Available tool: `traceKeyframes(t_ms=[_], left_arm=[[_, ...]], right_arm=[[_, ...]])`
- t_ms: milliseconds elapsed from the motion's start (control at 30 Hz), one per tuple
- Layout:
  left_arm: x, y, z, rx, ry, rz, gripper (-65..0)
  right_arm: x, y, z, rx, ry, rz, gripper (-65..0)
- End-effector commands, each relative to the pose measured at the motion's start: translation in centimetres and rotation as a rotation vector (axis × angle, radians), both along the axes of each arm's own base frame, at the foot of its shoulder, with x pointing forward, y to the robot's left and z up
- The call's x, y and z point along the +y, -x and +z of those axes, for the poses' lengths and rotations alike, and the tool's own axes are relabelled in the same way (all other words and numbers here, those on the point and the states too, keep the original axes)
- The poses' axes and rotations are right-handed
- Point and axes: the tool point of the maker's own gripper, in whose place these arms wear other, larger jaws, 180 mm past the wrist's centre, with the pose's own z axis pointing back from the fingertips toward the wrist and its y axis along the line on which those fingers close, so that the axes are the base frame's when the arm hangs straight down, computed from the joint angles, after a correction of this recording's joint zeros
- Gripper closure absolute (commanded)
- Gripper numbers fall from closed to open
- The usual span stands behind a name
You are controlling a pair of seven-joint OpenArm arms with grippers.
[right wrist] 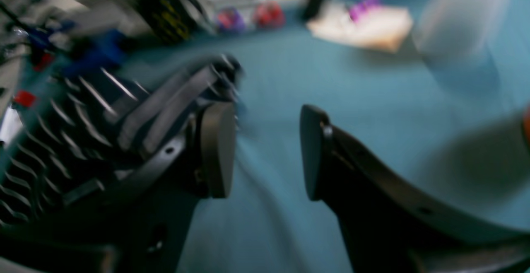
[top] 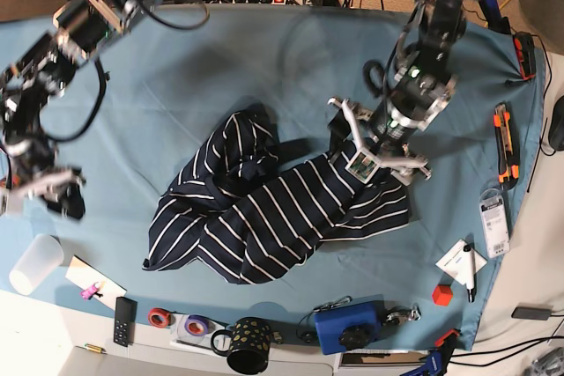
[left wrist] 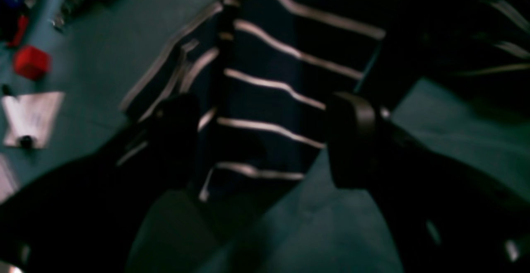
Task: Layout the t-shirt on the table in an organized manner, then fold the t-shirt properly
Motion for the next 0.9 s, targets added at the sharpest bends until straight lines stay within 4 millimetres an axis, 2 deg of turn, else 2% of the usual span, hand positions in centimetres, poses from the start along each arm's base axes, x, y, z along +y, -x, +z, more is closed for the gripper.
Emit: traceKeyframes(t_ms=[0,133,200,233,333,500,633,767,867], left_arm=[[0.4,-1.4,0.8,-0.03,-0.004,0.021,-42.1],[1.8,-3.2,-0.8,0.027,-0.054,0.072,-40.8],[2.3,-4.1,-0.2,0.014,-0.056,0.094,-34.7],[2.7,-4.6,0.3,-0.004,-0.049,0.128,-28.1],[5.0,-6.8,2.7,-0.089,-0.039,0.282,-0.3],[10.1,-9.1,6.0,-0.187,-0.152,0.447,0.0],[13.9,-10.2,8.3,-0.213,-0.11,0.558,0.0],[17.2,-10.4,9.5,-0.212,-0.017,0.651,0.0],[18.5,-10.0,9.1,-0.18,0.03,0.667,-0.4]], right_arm=[[-0.6,0.1,1.5,-0.053,0.016,-0.004,-26.3],[-1.5,2.7,-1.4,0.031,0.008,-0.034,-26.3],[-1.2,3.5,-2.4,0.065,0.003,-0.016,-26.3],[-0.7,3.8,-2.7,0.073,0.001,0.009,-26.3],[0.8,4.5,-3.0,0.067,-0.018,0.094,-26.3],[2.3,4.7,-2.5,0.032,-0.088,0.154,-26.3],[4.0,4.7,-2.2,0.023,-0.133,0.223,-26.3],[7.1,4.0,-3.1,0.065,-0.132,0.329,-26.3],[10.3,3.4,-3.7,0.088,-0.131,0.428,-26.3]])
